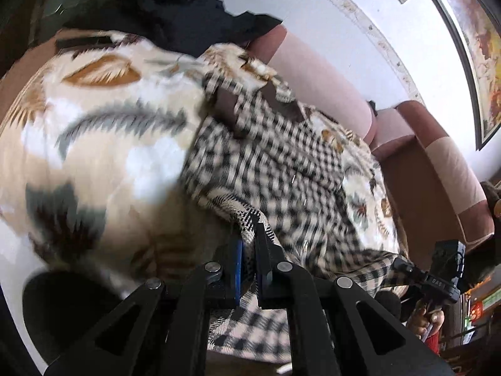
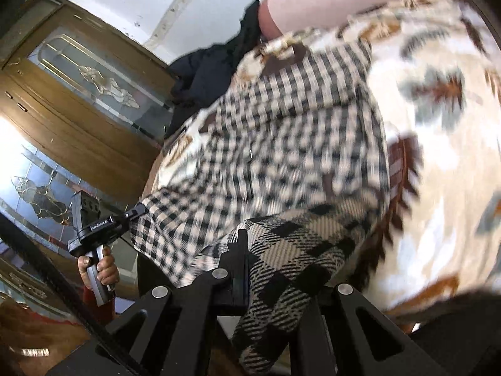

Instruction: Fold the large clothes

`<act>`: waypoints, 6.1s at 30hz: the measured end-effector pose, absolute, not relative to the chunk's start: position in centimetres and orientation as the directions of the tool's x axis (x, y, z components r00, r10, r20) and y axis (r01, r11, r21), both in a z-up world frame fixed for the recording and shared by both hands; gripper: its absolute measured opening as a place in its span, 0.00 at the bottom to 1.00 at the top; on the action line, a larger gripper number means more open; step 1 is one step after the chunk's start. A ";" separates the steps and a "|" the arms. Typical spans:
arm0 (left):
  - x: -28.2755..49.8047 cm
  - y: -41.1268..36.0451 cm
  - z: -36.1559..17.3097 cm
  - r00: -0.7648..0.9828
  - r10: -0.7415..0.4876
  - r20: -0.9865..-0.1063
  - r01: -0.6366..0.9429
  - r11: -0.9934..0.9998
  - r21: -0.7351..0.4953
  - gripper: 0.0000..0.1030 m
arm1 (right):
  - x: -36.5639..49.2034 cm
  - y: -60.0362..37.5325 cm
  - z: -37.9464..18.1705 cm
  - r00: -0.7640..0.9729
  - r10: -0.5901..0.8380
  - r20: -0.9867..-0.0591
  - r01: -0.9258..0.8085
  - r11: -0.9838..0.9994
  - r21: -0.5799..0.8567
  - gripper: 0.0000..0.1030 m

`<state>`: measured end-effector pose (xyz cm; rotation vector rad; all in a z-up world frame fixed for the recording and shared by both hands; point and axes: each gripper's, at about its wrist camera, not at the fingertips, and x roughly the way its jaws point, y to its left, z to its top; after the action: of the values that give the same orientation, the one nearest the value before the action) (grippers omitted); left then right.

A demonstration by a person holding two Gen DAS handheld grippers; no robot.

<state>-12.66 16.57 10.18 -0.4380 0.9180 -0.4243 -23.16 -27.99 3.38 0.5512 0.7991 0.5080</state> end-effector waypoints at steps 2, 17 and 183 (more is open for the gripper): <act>-10.7 16.1 10.9 0.558 -0.516 -0.650 0.168 0.837 -0.521 0.05 | -21.2 -28.5 4.6 0.622 0.579 -0.527 -0.206 0.771 0.603 0.04; 6.3 11.0 10.3 0.603 -0.459 -0.652 0.074 0.846 -0.527 0.06 | -6.3 -31.5 5.3 0.700 0.443 -0.560 -0.082 0.829 0.553 0.05; 0.8 3.1 6.0 0.590 -0.170 -0.789 0.101 0.985 -0.136 0.67 | -5.9 -31.6 0.0 0.702 -0.105 -0.705 0.302 0.939 0.161 0.48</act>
<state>0.85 3.06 6.00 -0.0797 0.9262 -0.1582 -5.90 -31.62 -0.03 0.2752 0.7616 -0.2295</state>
